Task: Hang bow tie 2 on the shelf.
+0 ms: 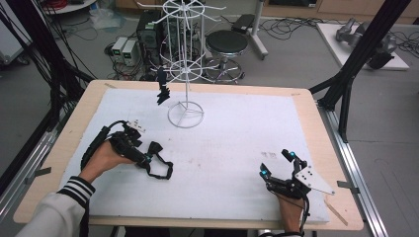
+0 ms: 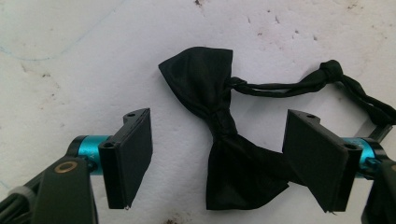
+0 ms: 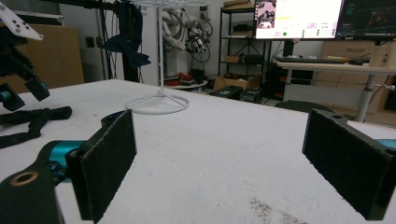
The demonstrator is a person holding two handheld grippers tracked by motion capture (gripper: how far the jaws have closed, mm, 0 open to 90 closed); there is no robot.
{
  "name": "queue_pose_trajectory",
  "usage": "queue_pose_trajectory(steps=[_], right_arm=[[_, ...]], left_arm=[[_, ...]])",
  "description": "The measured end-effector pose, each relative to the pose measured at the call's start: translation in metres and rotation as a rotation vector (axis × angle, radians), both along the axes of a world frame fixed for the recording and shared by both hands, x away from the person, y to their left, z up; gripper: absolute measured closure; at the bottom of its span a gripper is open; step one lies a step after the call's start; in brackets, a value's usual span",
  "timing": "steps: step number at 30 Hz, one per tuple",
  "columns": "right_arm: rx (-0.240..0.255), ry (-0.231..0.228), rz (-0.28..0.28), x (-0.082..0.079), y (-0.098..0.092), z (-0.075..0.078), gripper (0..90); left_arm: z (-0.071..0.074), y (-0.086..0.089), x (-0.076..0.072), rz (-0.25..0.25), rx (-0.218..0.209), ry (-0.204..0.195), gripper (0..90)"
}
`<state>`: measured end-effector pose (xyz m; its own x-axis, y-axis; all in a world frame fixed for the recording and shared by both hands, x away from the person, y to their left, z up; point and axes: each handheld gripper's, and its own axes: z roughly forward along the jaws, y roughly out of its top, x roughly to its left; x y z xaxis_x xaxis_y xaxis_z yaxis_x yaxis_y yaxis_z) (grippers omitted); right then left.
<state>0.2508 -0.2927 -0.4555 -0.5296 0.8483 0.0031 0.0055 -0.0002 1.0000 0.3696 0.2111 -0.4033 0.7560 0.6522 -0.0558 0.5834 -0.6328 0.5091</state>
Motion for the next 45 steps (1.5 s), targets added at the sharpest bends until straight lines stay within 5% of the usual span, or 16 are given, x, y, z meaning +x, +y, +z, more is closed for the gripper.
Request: queue_pose_trajectory(steps=[16,33,45], right_arm=[[-0.001,0.0,0.0,0.0,0.0,0.0,9.3],[0.0,-0.001,0.0,0.0,0.0,0.0,9.3],[0.0,-0.003,-0.001,0.0,0.0,0.0,9.3]], left_arm=[[-0.007,-0.008,0.005,0.012,0.039,0.05,38.8],[-0.011,-0.014,0.01,0.03,0.079,0.043,52.0],[-0.011,-0.018,0.007,0.009,0.102,0.023,70.7]])
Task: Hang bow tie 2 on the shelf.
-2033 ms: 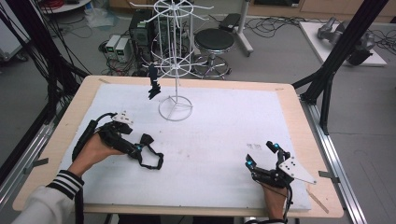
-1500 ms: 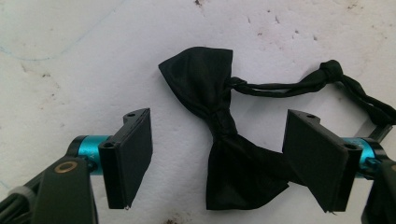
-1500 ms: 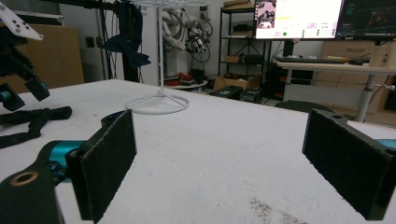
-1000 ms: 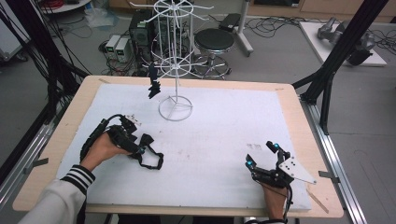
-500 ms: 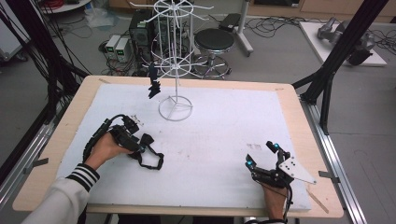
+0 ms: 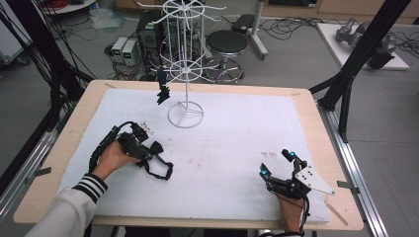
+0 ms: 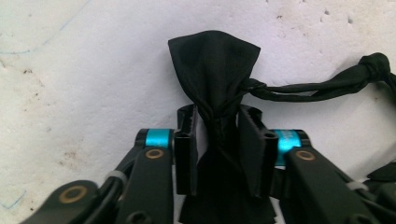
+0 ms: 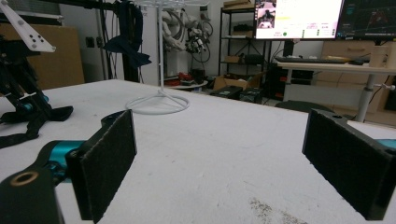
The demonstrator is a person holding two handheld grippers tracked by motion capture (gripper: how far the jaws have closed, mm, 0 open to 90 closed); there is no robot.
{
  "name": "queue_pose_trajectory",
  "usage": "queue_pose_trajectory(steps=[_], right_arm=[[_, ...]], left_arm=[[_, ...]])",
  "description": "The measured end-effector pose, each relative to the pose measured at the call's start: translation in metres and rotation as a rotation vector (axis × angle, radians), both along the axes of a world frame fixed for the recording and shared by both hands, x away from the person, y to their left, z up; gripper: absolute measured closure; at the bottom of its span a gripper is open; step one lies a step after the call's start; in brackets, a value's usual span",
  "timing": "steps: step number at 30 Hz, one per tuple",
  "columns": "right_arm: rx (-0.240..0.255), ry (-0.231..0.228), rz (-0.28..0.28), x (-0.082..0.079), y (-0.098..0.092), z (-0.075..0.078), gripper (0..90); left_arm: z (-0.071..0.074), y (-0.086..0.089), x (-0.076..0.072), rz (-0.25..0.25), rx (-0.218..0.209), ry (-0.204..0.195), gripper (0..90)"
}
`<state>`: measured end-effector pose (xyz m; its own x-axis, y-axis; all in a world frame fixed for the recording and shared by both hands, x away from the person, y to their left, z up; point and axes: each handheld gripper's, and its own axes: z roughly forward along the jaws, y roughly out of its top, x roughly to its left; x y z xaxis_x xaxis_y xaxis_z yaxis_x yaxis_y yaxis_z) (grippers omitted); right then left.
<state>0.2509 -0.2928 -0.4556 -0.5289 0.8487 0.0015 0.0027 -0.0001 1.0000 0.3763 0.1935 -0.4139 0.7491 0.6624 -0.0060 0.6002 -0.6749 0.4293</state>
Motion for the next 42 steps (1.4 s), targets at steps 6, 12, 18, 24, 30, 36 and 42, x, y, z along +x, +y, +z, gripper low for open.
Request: queue_pose_trajectory(steps=[6,12,18,24,30,36,42], right_arm=[[0.003,0.007,0.003,-0.001,0.0,0.0,9.3],[0.003,0.007,0.003,-0.001,0.0,0.0,9.3],[0.003,0.007,0.003,-0.001,0.0,0.0,9.3],[0.003,0.007,0.003,-0.001,0.001,0.0,9.2],[0.002,0.006,0.004,-0.001,0.0,0.0,9.3],[0.003,0.007,0.003,-0.001,0.001,0.0,9.3],[0.003,0.007,0.003,-0.001,0.0,0.0,9.3]], left_arm=[[0.001,0.0,-0.001,-0.01,0.008,-0.013,73.9],[0.001,0.0,-0.002,-0.004,-0.001,-0.02,74.4],[0.003,0.0,-0.003,-0.021,-0.007,-0.031,74.6],[0.008,0.002,-0.005,-0.019,-0.032,-0.061,74.8],[0.014,0.006,-0.007,-0.014,-0.082,-0.107,75.1],[0.02,0.009,-0.009,-0.01,-0.137,-0.153,75.3],[0.028,0.011,-0.012,-0.014,-0.185,-0.208,75.5]])
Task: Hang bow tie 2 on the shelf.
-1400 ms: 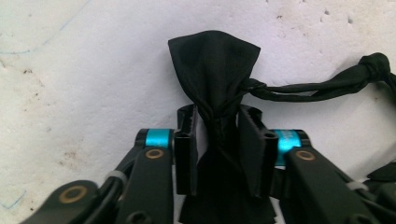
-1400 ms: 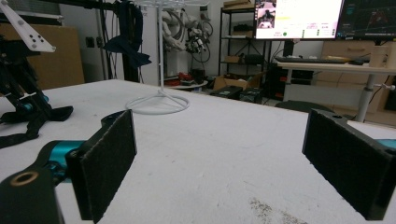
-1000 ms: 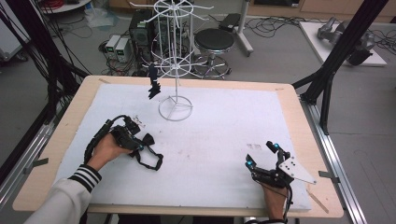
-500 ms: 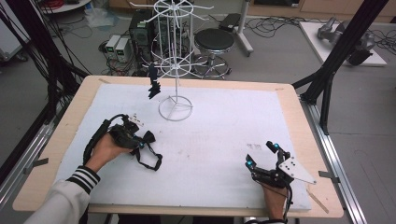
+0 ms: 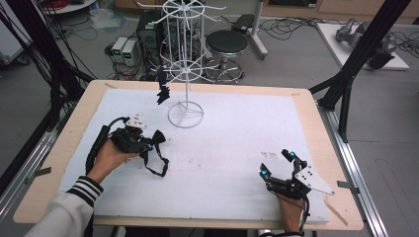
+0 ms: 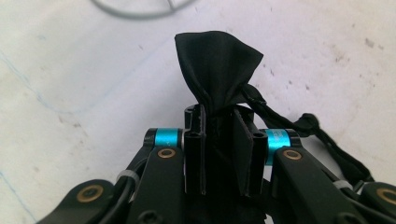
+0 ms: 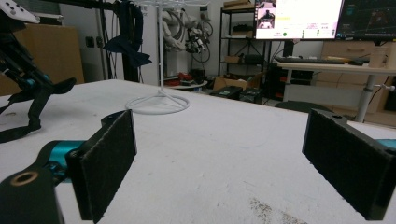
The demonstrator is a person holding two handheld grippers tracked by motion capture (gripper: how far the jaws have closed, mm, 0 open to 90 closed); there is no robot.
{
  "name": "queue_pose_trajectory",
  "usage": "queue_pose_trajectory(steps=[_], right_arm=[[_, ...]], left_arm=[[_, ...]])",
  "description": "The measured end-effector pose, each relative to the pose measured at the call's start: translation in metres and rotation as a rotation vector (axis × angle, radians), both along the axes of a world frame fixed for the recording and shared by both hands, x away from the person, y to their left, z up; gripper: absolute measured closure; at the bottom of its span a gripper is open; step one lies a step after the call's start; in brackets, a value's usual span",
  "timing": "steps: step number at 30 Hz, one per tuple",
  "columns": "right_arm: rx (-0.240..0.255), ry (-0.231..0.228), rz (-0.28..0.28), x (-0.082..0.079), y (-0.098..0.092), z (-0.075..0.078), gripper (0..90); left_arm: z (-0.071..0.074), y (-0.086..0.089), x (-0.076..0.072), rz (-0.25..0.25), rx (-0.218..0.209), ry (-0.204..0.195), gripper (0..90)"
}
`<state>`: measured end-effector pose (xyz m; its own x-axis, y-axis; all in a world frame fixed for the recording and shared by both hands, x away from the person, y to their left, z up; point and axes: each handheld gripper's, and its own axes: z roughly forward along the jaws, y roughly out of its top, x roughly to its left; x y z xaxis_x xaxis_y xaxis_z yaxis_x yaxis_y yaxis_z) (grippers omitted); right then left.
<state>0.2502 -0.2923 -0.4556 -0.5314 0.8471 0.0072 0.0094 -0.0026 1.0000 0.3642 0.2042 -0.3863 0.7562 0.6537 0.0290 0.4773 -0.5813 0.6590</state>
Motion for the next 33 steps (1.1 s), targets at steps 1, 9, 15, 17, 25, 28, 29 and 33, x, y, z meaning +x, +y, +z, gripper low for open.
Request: queue_pose_trajectory(steps=[1,9,15,17,25,28,29,33], right_arm=[[0.0,-0.001,0.0,0.0,0.0,0.0,9.3],[-0.001,-0.002,0.0,0.0,0.0,0.0,9.3],[0.0,0.0,0.0,0.0,0.0,0.0,9.3],[-0.001,-0.002,0.0,0.0,0.0,0.0,9.3],[0.0,0.0,-0.001,0.0,0.0,0.0,9.3],[-0.001,-0.001,0.0,0.0,0.0,0.0,9.3],[-0.001,-0.001,-0.001,0.0,0.0,0.0,9.3],[0.0,-0.001,0.0,0.0,0.0,0.0,9.3]], left_arm=[[0.001,0.0,-0.001,0.002,-0.012,-0.014,75.5],[0.009,-0.004,-0.007,-0.006,-0.065,-0.098,75.5],[0.015,-0.001,-0.008,-0.009,-0.113,-0.136,75.7],[0.017,0.0,-0.008,-0.007,-0.14,-0.149,75.7],[0.028,0.002,-0.009,0.003,-0.154,-0.188,75.7],[0.034,0.002,-0.009,0.009,-0.178,-0.204,75.7],[0.037,0.002,-0.009,0.006,-0.176,-0.213,75.7],[0.046,0.002,-0.009,0.004,-0.195,-0.244,75.7]])
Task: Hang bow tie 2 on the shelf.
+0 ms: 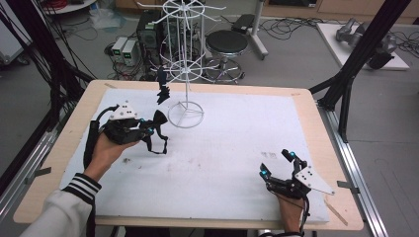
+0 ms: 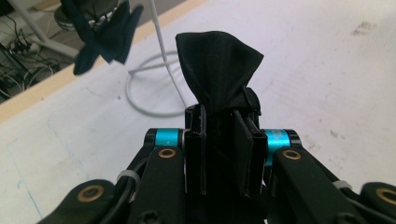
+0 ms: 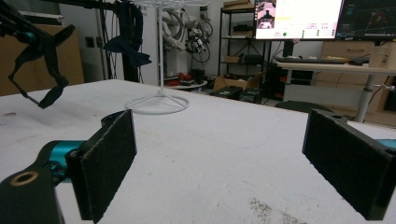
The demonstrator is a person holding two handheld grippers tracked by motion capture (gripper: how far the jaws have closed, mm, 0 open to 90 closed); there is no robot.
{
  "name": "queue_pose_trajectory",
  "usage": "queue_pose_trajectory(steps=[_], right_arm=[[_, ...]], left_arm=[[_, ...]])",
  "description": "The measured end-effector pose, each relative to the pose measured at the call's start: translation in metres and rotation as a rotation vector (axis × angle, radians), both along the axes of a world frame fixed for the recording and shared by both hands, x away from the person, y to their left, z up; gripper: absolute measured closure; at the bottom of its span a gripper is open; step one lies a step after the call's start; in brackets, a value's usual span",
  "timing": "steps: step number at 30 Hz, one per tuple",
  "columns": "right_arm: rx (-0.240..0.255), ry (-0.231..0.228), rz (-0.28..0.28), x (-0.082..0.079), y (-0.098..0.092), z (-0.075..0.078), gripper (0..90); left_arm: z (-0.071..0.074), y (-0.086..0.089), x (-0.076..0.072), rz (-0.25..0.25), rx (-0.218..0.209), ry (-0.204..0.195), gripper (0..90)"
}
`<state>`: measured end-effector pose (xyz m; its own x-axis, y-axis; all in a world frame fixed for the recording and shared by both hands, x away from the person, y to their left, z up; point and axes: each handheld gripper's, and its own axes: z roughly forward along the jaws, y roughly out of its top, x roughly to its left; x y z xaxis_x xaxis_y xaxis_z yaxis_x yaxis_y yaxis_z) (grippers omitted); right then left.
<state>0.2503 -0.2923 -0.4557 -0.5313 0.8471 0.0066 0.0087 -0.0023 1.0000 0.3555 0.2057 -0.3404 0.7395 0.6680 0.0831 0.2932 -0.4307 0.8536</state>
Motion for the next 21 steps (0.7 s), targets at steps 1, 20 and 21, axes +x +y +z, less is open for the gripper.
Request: queue_pose_trajectory(steps=[1,20,21], right_arm=[[0.001,0.001,0.0,0.0,0.0,0.0,9.3],[-0.001,0.0,-0.001,0.0,0.0,0.0,9.3],[0.0,0.002,-0.001,0.0,0.0,0.0,9.3]], left_arm=[[0.002,0.0,0.0,-0.004,0.0,-0.004,75.7],[0.039,-0.002,0.006,-0.004,-0.052,-0.103,75.7],[0.041,-0.002,0.006,0.0,-0.05,-0.107,75.7]])
